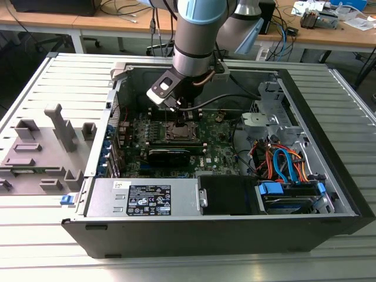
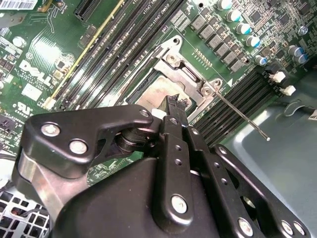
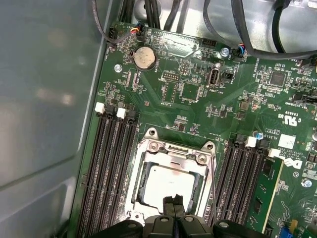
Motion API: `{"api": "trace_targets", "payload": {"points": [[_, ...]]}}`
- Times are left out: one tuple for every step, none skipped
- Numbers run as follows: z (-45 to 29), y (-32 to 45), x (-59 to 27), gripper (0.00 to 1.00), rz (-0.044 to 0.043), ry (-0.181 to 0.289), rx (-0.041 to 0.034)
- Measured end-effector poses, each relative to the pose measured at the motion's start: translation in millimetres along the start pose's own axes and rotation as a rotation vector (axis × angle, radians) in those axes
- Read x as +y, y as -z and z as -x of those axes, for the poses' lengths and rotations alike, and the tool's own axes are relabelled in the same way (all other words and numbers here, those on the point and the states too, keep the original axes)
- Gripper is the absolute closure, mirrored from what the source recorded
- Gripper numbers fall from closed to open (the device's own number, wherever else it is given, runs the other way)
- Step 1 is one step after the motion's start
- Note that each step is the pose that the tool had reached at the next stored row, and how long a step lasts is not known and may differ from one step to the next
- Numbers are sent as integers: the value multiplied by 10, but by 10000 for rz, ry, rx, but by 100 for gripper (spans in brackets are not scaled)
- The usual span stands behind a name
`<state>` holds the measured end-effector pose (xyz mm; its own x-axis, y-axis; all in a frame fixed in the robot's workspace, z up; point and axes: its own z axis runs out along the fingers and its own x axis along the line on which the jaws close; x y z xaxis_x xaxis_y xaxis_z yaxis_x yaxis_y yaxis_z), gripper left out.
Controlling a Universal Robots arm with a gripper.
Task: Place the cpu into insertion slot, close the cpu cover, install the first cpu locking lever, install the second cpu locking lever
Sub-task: 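Install the first cpu locking lever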
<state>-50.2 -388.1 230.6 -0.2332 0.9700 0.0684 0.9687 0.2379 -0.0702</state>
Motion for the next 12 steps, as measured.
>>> {"api": "trace_targets", "payload": {"points": [[0, 0, 0, 89, -2, 22, -2], [0, 0, 0, 89, -3, 47, -3], [0, 0, 0, 89, -5, 66, -5], [0, 0, 0, 89, -7, 97, -7], [0, 0, 0, 89, -8, 117, -9], [0, 0, 0, 89, -11, 155, -12], [0, 0, 0, 89, -14, 198, -14], [0, 0, 0, 89, -17, 238, -17], [0, 0, 0, 89, -19, 275, -19], [0, 0, 0, 89, -21, 306, -22], [0, 0, 0, 89, -22, 322, -23], [0, 0, 0, 89, -24, 351, -25]]}}
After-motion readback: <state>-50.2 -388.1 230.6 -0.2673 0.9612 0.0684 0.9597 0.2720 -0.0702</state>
